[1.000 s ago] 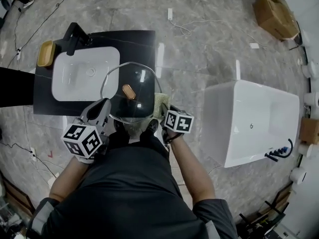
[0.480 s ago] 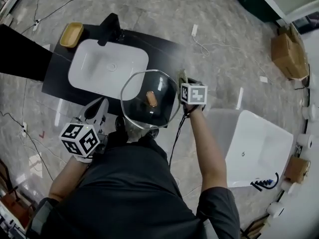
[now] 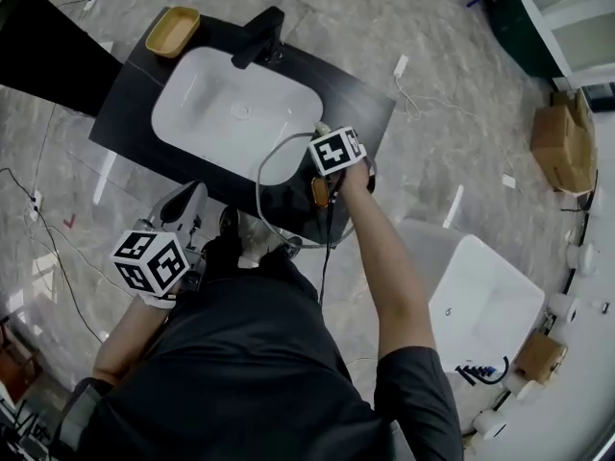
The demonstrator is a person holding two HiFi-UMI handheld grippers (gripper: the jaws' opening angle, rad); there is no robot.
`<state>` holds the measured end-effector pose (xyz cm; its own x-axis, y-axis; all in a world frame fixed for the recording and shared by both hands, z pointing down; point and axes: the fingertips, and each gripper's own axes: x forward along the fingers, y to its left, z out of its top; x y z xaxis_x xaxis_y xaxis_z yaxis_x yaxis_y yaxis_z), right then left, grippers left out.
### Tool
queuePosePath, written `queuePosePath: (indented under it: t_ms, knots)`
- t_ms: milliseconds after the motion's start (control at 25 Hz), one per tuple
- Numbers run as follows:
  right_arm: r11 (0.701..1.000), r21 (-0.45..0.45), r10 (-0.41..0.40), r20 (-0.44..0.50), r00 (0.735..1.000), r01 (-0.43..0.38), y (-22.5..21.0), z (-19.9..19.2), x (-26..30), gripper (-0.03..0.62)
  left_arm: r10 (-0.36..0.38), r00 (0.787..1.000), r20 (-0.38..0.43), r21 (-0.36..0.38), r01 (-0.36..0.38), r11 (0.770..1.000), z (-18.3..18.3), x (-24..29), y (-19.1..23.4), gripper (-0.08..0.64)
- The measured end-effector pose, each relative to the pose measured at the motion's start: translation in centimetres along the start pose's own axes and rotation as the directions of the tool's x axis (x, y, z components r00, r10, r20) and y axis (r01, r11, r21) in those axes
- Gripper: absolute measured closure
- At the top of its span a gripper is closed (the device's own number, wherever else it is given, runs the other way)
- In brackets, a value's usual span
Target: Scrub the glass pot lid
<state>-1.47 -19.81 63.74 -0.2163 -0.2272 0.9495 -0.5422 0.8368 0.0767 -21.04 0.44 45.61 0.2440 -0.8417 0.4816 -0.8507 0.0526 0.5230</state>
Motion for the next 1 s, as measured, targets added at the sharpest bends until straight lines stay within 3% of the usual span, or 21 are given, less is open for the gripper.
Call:
queuePosePath:
  t_ms: [200,400,720,1000]
  knots:
    - [0.984,-0.177,0.034,0.003,0.999,-0.033,4.7,1.2,0.3,0.526,0.012,1.000,0.004,-0.022,-0.012,1.000,0.0,-0.6,1.8,0.560]
    - [0.936,-0.343,0.091,0.040,0.995,-0.072,9.4,1.4,0.2,0.526,0.005,1.000,-0.004,-0.025,-0.006,1.000,-0.1,-0.6,2.5,0.560]
    - [0.791,-0.599,0.167,0.014,0.986,-0.125,15.6,-0.8,-0.6,0.526,-0.028,0.999,-0.028,-0.006,0.028,1.000,-0.4,0.2,1.3,0.560]
    - [0.676,-0.724,0.203,0.008,0.979,-0.135,18.6,-4.4,-2.3,0.526,-0.060,0.997,-0.057,0.024,0.062,0.998,-1.2,1.2,-1.2,0.560]
